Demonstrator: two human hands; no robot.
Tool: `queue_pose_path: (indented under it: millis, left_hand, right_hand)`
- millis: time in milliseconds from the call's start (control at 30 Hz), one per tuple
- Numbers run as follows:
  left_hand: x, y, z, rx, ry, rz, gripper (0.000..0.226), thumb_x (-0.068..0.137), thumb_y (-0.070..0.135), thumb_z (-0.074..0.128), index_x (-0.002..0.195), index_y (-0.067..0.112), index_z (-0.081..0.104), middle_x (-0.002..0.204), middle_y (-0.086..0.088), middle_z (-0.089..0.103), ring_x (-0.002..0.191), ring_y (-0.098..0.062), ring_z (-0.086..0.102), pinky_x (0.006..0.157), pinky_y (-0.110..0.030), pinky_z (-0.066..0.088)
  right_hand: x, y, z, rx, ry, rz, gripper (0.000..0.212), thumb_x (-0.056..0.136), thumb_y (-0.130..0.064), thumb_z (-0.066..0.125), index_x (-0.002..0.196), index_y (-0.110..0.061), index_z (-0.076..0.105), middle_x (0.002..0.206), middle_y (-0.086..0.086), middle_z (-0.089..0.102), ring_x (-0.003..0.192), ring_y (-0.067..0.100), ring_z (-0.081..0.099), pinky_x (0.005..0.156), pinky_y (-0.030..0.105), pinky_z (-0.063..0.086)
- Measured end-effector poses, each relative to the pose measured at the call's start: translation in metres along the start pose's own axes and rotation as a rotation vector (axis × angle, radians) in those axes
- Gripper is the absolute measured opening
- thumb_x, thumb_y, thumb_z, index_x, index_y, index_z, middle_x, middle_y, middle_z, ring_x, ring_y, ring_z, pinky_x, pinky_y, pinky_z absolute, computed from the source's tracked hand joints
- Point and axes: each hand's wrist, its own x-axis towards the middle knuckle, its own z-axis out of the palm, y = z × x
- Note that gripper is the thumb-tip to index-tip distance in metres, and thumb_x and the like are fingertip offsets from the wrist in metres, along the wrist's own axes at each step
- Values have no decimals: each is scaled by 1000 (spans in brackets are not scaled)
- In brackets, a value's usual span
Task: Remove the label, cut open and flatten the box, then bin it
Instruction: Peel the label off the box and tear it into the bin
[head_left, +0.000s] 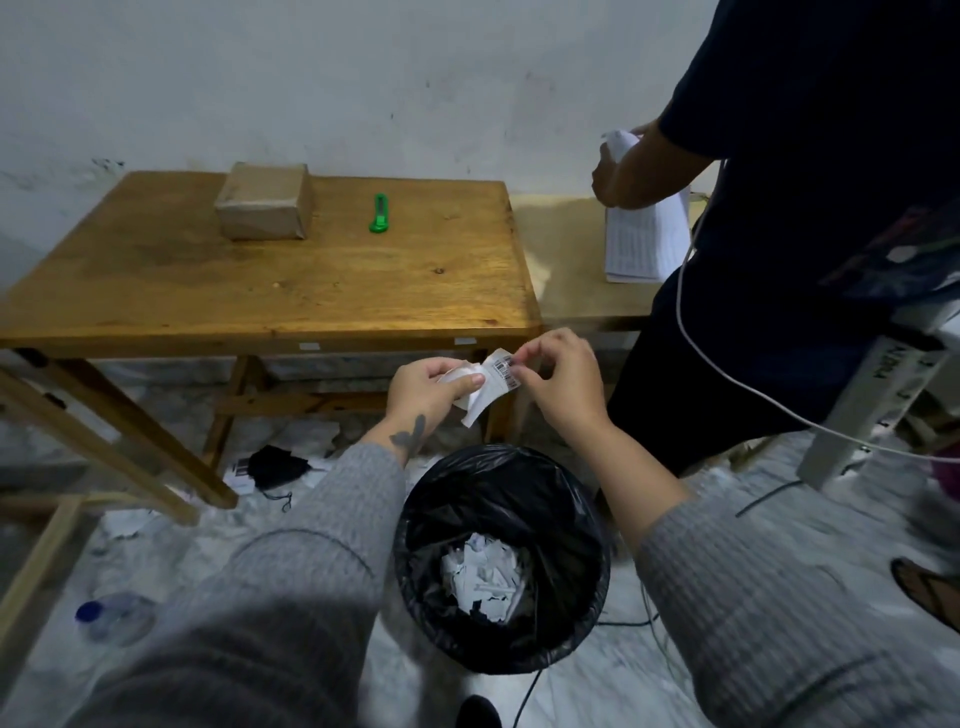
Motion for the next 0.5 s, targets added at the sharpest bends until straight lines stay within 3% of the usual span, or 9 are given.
queue_pose_path:
  millis: [100, 233, 367, 433, 500]
  left_hand:
    - [-1, 1, -3, -57, -19, -7, 9, 80, 22, 77, 88, 23, 73, 90, 5, 74, 90, -11, 66, 81, -26, 50]
    - [-3, 0, -5, -163, -71, -11, 13, 84, 19, 73, 96, 17, 72, 92, -1, 74, 88, -14, 68, 77, -25, 53]
    - [-4, -2, -6, -189, -61, -32, 20, 86, 19, 70, 105, 12, 71, 97, -2, 73, 90, -13, 67, 69, -20, 48]
    - [-7, -3, -6, -187, -30, -35, 21, 86, 18, 70, 107, 11, 70, 98, -3, 72, 91, -12, 66, 67, -18, 46]
    - [-8, -5, -7, -179, 13, -9, 18, 85, 16, 71, 102, 11, 70, 95, -3, 72, 89, -14, 66, 67, -18, 47]
  right_hand:
    - [-6, 0, 7, -107, -51, -33, 30, 81, -37, 70, 110, -32, 69, 114, -12, 55, 115, 12, 40, 99, 33, 27]
    - [-9, -2, 18, 114, -256, 23, 54, 81, -40, 70, 131, -27, 56, 137, -9, 54, 130, 11, 41, 108, 34, 33]
    - [-17, -10, 26, 469, -344, 191, 46, 85, -24, 70, 129, -19, 58, 122, -4, 64, 114, 7, 57, 87, 20, 44]
    - [-20, -15, 29, 507, -338, 208, 33, 86, -20, 68, 120, -16, 65, 105, -5, 70, 96, 6, 65, 77, 19, 49]
    - [-20, -20, 32, 481, -327, 230, 26, 86, -20, 68, 112, -16, 69, 99, -3, 71, 91, 8, 66, 76, 22, 51]
